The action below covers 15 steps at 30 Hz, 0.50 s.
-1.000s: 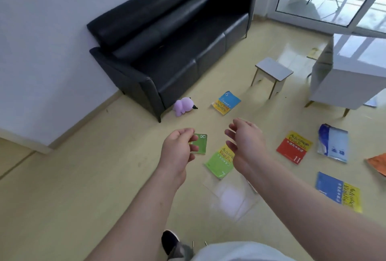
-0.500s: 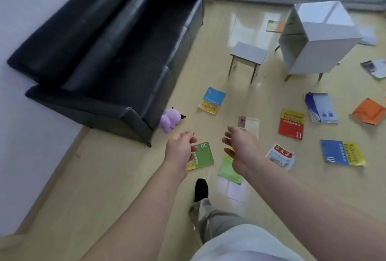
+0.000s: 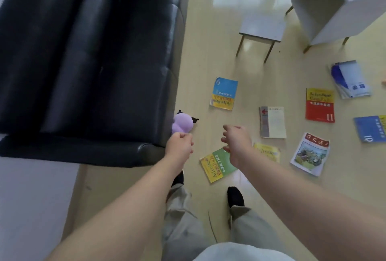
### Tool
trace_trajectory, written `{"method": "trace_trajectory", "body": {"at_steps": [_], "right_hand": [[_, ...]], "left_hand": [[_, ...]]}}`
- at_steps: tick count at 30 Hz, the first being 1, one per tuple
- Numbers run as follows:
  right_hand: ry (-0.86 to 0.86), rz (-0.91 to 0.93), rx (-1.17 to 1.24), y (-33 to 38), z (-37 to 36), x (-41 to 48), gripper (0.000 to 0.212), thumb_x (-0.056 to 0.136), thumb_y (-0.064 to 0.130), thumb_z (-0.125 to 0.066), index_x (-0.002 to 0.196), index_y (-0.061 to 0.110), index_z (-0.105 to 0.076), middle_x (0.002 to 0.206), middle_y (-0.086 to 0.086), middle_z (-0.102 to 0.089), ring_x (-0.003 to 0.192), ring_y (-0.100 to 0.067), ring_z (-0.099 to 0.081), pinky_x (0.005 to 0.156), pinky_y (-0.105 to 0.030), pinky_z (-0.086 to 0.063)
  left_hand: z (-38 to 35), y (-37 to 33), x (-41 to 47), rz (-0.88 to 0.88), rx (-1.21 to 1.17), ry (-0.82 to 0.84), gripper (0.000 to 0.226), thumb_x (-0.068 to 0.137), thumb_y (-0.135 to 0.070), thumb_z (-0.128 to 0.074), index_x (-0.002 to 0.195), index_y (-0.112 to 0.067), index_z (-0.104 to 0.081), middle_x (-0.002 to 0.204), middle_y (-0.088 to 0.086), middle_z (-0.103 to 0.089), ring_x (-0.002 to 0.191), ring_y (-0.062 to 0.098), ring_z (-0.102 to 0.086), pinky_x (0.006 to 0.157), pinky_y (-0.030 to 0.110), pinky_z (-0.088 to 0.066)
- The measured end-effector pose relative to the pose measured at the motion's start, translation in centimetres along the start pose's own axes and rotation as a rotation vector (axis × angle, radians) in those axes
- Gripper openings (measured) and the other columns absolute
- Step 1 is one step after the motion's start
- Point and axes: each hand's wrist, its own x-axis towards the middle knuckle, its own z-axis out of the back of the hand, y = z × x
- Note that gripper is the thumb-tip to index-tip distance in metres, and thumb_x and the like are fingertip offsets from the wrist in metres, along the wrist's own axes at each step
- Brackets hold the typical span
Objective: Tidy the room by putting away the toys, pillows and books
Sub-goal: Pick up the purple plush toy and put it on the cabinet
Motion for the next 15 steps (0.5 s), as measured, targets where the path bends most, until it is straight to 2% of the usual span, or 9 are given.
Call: {"method": "trace_trajectory", "body": {"at_steps": [2, 3, 6, 8, 9, 10, 12, 13, 15], "right_hand": [[-0.009, -0.04, 0.015, -0.1, -4.2, 4.5, 0.017, 0.095, 0.022, -0.054, 0.1, 0.007, -0.059, 0.09, -0.006, -0.053, 0.083, -0.023, -0.049, 0.073, -0.036, -0.041], [-0.025, -0.071, 0.027, -0.8, -6.0, 6.7, 0.018, 0.095, 0.022, -0.054, 0.096, 0.004, -0.058, 0.09, -0.008, -0.052, 0.082, -0.024, -0.049, 0.072, -0.036, -0.041], [-0.065, -0.205, 0.098, -4.7, -11.3, 14.0, 0.013, 0.097, 0.024, -0.055, 0.085, 0.018, -0.054, 0.09, -0.004, -0.055, 0.088, -0.026, -0.054, 0.073, -0.036, -0.045], [-0.074, -0.256, 0.128, -7.3, -14.5, 18.8, 0.009, 0.098, 0.027, -0.055, 0.091, 0.022, -0.054, 0.094, 0.0, -0.057, 0.095, -0.025, -0.057, 0.074, -0.036, -0.047], [-0.065, -0.274, 0.125, -8.4, -15.8, 20.9, 0.007, 0.099, 0.028, -0.055, 0.098, 0.021, -0.056, 0.095, 0.001, -0.057, 0.098, -0.025, -0.058, 0.075, -0.036, -0.047], [-0.059, -0.294, 0.132, -9.5, -17.3, 23.6, 0.013, 0.099, 0.028, -0.054, 0.107, 0.019, -0.056, 0.098, 0.001, -0.057, 0.101, -0.025, -0.059, 0.078, -0.037, -0.048], [-0.063, -0.342, 0.156, -11.9, -20.1, 29.4, 0.026, 0.101, 0.03, -0.051, 0.123, 0.018, -0.053, 0.099, 0.002, -0.056, 0.109, -0.028, -0.062, 0.091, -0.041, -0.052], [-0.067, -0.367, 0.184, -13.2, -21.6, 32.5, 0.029, 0.101, 0.031, -0.049, 0.127, 0.02, -0.051, 0.097, 0.004, -0.054, 0.113, -0.03, -0.061, 0.096, -0.045, -0.052], [-0.071, -0.406, 0.212, -15.4, -23.8, 37.7, 0.037, 0.1, 0.035, -0.048, 0.135, 0.022, -0.049, 0.101, 0.003, -0.055, 0.115, -0.031, -0.061, 0.098, -0.046, -0.051]], "left_hand": [[-0.1, 0.2, 6.9, 0.018, 0.09, 0.014, 0.011, 0.098, -0.015, -0.049, 0.09, -0.01, -0.056, 0.086, 0.006, -0.058, 0.069, 0.021, -0.051, 0.043, 0.018, -0.038], [-0.4, 1.0, 10.0, 0.027, 0.147, 0.032, 0.012, 0.097, -0.016, -0.05, 0.091, -0.008, -0.057, 0.087, 0.006, -0.058, 0.072, 0.022, -0.051, 0.047, 0.019, -0.04], [-1.3, 4.1, 19.4, 0.059, 0.401, 0.13, 0.02, 0.092, -0.021, -0.049, 0.093, -0.004, -0.059, 0.082, 0.003, -0.058, 0.071, 0.022, -0.051, 0.058, 0.025, -0.038], [-2.4, 5.5, 25.4, 0.072, 0.497, 0.159, 0.015, 0.092, -0.02, -0.049, 0.09, -0.007, -0.056, 0.078, 0.007, -0.055, 0.061, 0.019, -0.043, 0.053, 0.027, -0.03], [-2.9, 5.8, 27.9, 0.07, 0.532, 0.167, 0.016, 0.093, -0.021, -0.049, 0.094, -0.007, -0.058, 0.082, 0.013, -0.057, 0.06, 0.018, -0.043, 0.052, 0.027, -0.03], [-3.6, 6.2, 31.1, 0.057, 0.564, 0.182, 0.021, 0.095, -0.022, -0.049, 0.103, -0.007, -0.062, 0.094, 0.018, -0.064, 0.064, 0.019, -0.049, 0.055, 0.028, -0.036], [-5.4, 7.5, 37.3, 0.005, 0.588, 0.219, 0.03, 0.1, -0.025, -0.05, 0.125, -0.012, -0.062, 0.121, 0.011, -0.066, 0.096, 0.026, -0.064, 0.079, 0.031, -0.05], [-6.3, 8.5, 40.4, -0.022, 0.605, 0.236, 0.035, 0.102, -0.027, -0.048, 0.133, -0.016, -0.058, 0.132, 0.009, -0.061, 0.109, 0.027, -0.062, 0.09, 0.033, -0.05], [-7.8, 10.3, 45.2, -0.051, 0.645, 0.253, 0.044, 0.103, -0.032, -0.045, 0.146, -0.02, -0.048, 0.148, 0.006, -0.047, 0.124, 0.028, -0.055, 0.097, 0.032, -0.046]]}}
